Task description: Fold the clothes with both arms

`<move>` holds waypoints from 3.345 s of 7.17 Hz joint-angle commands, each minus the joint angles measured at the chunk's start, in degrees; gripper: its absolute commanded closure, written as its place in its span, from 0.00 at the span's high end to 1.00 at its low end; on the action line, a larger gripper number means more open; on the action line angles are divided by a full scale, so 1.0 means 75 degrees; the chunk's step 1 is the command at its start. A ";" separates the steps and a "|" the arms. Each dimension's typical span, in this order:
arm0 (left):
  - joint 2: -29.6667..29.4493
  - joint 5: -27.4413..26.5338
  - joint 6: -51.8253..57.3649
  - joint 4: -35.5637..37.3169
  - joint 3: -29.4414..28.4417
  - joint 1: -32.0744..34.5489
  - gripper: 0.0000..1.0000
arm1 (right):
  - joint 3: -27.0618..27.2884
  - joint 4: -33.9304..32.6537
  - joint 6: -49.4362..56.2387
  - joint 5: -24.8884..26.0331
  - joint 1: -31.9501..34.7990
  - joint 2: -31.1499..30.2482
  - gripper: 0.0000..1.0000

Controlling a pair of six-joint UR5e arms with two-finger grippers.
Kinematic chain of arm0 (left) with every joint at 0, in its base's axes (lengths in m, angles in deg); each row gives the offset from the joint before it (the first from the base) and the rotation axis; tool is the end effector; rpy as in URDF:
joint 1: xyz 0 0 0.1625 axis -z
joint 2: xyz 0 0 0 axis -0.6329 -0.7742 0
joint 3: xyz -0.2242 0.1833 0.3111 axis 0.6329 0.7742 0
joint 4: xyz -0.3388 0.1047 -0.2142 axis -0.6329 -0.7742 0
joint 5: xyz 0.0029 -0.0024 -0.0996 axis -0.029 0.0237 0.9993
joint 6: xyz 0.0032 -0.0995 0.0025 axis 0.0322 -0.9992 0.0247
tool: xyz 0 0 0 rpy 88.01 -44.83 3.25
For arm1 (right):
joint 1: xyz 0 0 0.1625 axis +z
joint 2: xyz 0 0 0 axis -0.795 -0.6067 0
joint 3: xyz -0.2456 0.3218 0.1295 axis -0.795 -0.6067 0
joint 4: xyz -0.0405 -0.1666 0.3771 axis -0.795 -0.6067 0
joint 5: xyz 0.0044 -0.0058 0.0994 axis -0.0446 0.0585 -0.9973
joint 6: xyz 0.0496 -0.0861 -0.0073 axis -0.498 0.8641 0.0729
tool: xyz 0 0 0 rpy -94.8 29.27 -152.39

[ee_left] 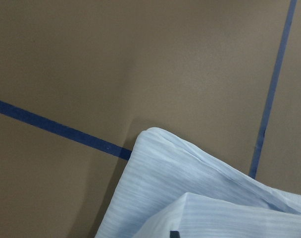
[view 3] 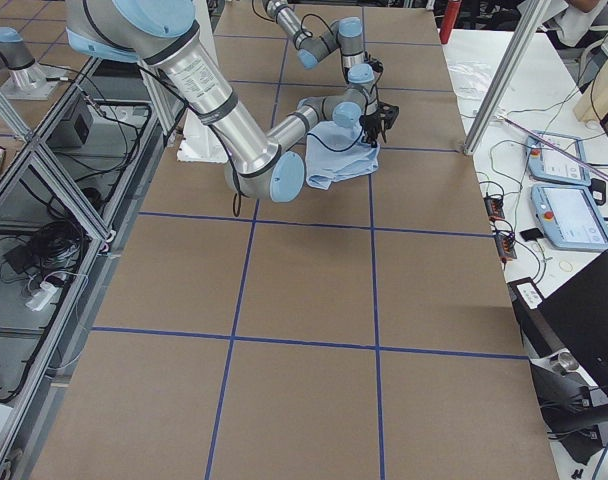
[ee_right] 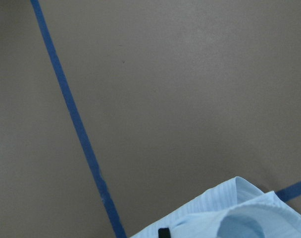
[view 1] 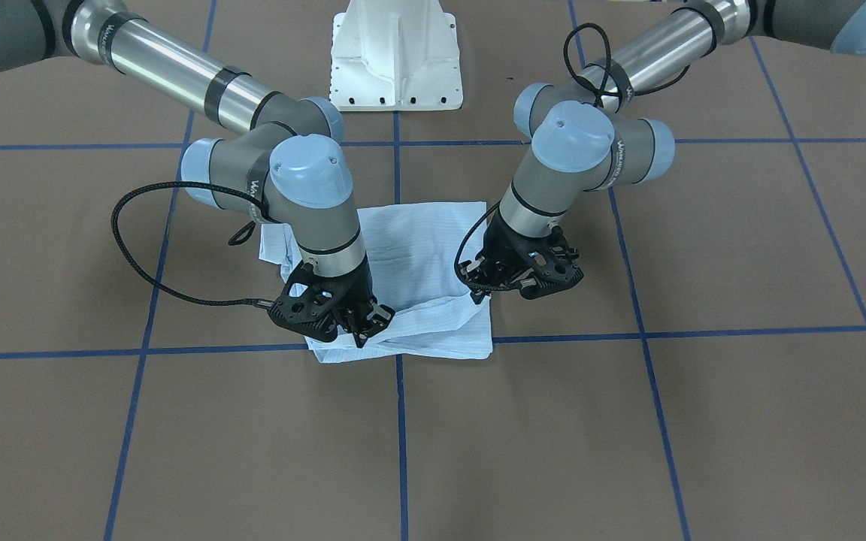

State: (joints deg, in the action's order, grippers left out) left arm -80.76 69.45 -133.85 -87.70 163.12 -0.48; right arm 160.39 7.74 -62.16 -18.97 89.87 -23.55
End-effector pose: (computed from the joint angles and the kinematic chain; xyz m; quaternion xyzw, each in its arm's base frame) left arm 0.5062 -0.5330 0.2592 0.0129 0.5116 -0.2047 0.8344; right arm -0.5643 -0.5709 0.2272 0.0407 -0.4312 0.2621 0.8624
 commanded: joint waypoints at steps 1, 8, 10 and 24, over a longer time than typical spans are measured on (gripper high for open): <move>0.0002 -0.0001 -0.0011 -0.0211 -0.0128 0.0020 0.00 | -0.0072 0.0062 -0.0019 -0.0105 -0.0005 0.0022 0.00; 0.0293 0.0931 0.0674 -0.0106 -0.0070 0.1399 1.00 | -0.0002 -0.0019 0.1079 -0.1113 0.0907 -0.0201 1.00; 0.1357 0.1100 0.3024 -0.0129 0.0677 0.2102 1.00 | 0.0603 -0.0601 0.3028 -0.1383 0.1596 -0.0923 1.00; 0.5850 0.2483 1.0165 0.1602 0.2086 0.5936 1.00 | 0.2680 -0.2219 1.2286 -0.4630 0.7118 -0.6529 1.00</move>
State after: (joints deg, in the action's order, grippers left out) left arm -36.78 87.27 -62.06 -80.09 178.26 42.72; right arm 178.72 -5.30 30.01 -52.88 140.92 -72.37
